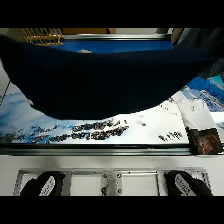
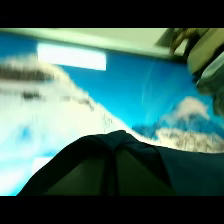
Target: Fold the clothes and pants, and hang the long-sleeved shirts on hangers.
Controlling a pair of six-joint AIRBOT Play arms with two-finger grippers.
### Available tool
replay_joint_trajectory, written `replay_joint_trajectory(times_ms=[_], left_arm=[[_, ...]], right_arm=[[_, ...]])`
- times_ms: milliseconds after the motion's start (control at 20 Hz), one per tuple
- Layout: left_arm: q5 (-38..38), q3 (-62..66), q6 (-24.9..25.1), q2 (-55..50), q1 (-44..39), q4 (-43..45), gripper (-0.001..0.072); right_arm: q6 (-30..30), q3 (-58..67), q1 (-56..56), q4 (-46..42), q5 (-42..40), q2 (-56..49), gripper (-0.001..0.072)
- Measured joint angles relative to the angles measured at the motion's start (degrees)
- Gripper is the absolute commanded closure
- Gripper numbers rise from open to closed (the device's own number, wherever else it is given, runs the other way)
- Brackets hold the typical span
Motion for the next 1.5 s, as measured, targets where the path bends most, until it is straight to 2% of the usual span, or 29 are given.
replay_joint_trajectory(times_ms=[150, 450, 600, 750, 1000, 1200, 1350, 1500], left_arm=[[-0.44, -9.75, -0.15, -6.01, -2.58, 0.13, 0.0697], [-0.79, -25.49, -0.39, -26.93, -9.88, 0.13, 0.0697], [-4.85, -28.35, 0.15, -35.93, -11.91, 0.57, 0.0697], [-10.23, -29.38, 1.44, -39.65, -12.68, 5.64, 0.0697], [-15.65, -29.81, 3.76, -33.77, -13.03, 10.8, 0.0697], [-17.38, -25.46, 5.55, -23.28, -11.63, 8.63, 0.0697], [-16.83, -16.0, 5.86, -15.72, -8.92, 4.92, 0.0697], [-10.86, -4.2, 3.91, -8.35, -6.19, 1.92, 0.0697]], right_arm=[[0.85, -2.93, 1.97, -3.48, 4.22, -5.03, 0.0705], [1.4, -18.29, 9.86, -12.94, 7.58, -17.99, 0.0705], [1.6, -21.86, 11.89, -15.13, 9.31, -22.77, 0.0704], [1.6, -23.19, 12.61, -19.43, 11.3, -24.06, 0.0704], [-0.02, -23.78, 12.98, -23.8, 15.63, -21.22, 0.0704], [-0.83, -20.5, 12.7, -24.68, 16.2, -15.63, 0.0704], [-0.7, -13.4, 12.44, -25.03, 13.79, -9.9, 0.0703], [1.81, -5.01, 12.31, -25.07, 7.1, -3.02, 0.0703]])
